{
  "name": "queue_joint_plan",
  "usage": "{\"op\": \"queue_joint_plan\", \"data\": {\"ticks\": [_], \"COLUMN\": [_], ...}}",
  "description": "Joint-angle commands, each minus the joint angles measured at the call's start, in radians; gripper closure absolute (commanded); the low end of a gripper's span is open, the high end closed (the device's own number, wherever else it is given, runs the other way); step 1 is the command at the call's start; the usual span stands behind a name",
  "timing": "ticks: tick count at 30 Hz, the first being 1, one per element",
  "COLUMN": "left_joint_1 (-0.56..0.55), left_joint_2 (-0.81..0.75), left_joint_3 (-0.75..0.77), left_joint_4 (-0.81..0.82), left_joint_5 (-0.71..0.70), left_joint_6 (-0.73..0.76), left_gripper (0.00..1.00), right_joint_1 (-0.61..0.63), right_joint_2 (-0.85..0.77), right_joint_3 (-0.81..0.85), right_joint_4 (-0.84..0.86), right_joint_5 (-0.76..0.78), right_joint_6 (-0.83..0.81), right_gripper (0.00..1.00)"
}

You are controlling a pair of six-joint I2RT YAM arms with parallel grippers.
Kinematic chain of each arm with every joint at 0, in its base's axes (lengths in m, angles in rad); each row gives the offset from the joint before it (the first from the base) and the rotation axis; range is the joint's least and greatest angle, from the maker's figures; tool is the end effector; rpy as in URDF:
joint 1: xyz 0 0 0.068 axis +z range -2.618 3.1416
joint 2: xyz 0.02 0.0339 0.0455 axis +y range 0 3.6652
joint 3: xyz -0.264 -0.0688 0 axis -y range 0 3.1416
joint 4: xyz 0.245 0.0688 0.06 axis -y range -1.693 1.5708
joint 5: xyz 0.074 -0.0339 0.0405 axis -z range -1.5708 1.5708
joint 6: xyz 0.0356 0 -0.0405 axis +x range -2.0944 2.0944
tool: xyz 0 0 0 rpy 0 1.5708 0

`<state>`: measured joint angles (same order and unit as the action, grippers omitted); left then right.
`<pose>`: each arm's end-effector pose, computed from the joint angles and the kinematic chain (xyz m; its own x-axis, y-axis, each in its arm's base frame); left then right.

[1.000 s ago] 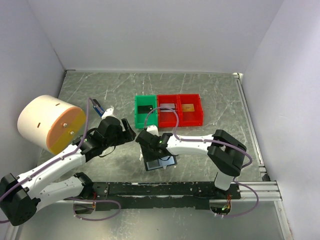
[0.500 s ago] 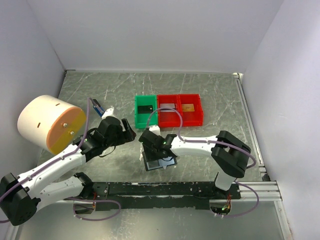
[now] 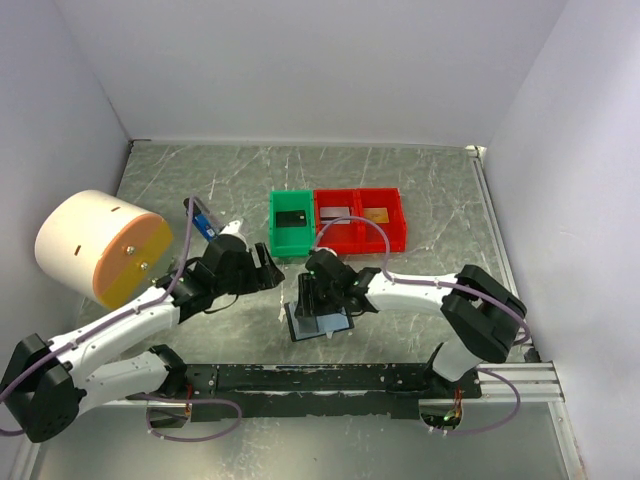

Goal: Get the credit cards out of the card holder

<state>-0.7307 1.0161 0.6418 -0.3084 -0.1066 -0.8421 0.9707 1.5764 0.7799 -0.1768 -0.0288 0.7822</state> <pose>0.1632 -0.1412 0.2352 -0.7621 -0.3132 -0.5667 0.0504 0.8439 -0.5341 0.1671 0.2460 0.1537 -0.9191 -0.0955 -0.3823 -0.2626 0.8719 0.4134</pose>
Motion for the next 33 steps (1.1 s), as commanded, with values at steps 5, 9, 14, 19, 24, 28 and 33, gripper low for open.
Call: {"op": "queue_joint_plan", "data": {"ticks": [5,9,14,19,24,28,33], "left_joint_1": [-0.029,-0.069,-0.117,-0.136,-0.149,-0.152,-0.160], "left_joint_2": [0.048,0.051,0.043,0.051,0.067,0.100,0.145], "left_joint_3": [-0.149,-0.210,-0.258,-0.291,-0.297,-0.293,-0.296], "left_joint_4": [0.277,0.361,0.428,0.491,0.541,0.572,0.599], "left_joint_5": [0.310,0.336,0.302,0.286,0.270,0.273,0.275], "left_joint_6": [-0.055,-0.125,-0.196,-0.242,-0.266,-0.268,-0.275], "left_gripper": [0.20,0.22,0.29,0.38,0.40,0.42,0.45], "right_joint_1": [-0.038,-0.044,-0.059,-0.068,-0.085,-0.102,-0.116], "right_joint_2": [0.047,0.035,0.027,0.006,-0.031,-0.034,-0.029], "right_joint_3": [-0.103,-0.122,-0.133,-0.153,-0.179,-0.198,-0.206], "right_joint_4": [0.039,0.057,0.065,0.080,0.104,0.125,0.136], "right_joint_5": [-0.058,-0.070,-0.079,-0.091,-0.112,-0.131,-0.144], "right_joint_6": [-0.005,0.000,0.002,0.011,0.015,0.019,0.014], "right_gripper": [0.56,0.56,0.56,0.56,0.56,0.56,0.57]}}
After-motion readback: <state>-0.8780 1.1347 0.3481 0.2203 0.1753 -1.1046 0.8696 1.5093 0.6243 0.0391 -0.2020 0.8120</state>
